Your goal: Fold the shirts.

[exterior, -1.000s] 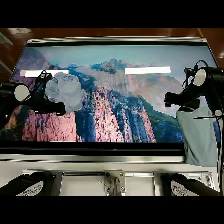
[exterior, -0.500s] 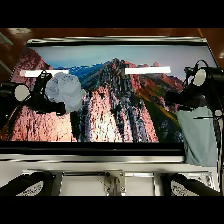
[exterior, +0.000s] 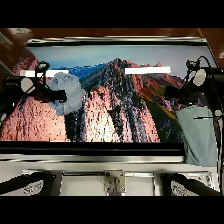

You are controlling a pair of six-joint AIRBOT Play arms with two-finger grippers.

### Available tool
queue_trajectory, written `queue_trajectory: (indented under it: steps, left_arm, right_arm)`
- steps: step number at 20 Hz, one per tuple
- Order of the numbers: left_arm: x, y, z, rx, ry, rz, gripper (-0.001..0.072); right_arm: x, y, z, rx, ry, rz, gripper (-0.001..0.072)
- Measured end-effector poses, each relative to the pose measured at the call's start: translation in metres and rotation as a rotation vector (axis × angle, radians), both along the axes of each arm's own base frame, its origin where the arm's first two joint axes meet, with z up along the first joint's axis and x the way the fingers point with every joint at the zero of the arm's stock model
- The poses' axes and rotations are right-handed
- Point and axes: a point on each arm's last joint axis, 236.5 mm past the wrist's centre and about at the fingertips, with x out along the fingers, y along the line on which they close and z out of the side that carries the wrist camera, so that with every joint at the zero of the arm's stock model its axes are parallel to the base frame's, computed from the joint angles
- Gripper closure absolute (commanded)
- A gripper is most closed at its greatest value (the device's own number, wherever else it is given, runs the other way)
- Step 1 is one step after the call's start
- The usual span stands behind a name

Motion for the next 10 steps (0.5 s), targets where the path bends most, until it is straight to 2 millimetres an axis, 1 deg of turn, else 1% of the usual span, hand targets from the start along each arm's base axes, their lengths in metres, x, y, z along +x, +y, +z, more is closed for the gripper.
queue_trajectory:
  steps: [2, 3, 5, 7, 9, 10]
  left_arm:
    - [0.032, 0.02, -0.014, -0.001, 0.019, 0.066, -0.001]
    - [0.045, 0.029, -0.026, -0.004, 0.047, 0.095, -0.001]
    - [0.066, 0.039, -0.054, -0.027, 0.106, 0.137, -0.001]
    - [0.079, 0.036, -0.082, -0.066, 0.16, 0.158, -0.001]
    - [0.088, 0.033, -0.108, -0.102, 0.202, 0.174, -0.0007]
    - [0.09, 0.032, -0.118, -0.113, 0.216, 0.182, 0.0061]
  right_arm:
    - [0.01, -0.006, 0.004, -0.03, -0.045, 0.002, 0.0018]
    - [0.014, -0.01, 0.006, -0.045, -0.065, 0.003, 0.0018]
    - [0.021, -0.015, 0.009, -0.07, -0.097, 0.006, 0.0018]
    - [0.025, -0.018, 0.011, -0.087, -0.115, 0.01, 0.0018]
    - [0.028, -0.02, 0.013, -0.096, -0.127, 0.011, 0.0018]
    - [0.028, -0.021, 0.013, -0.1, -0.129, 0.011, 0.0018]
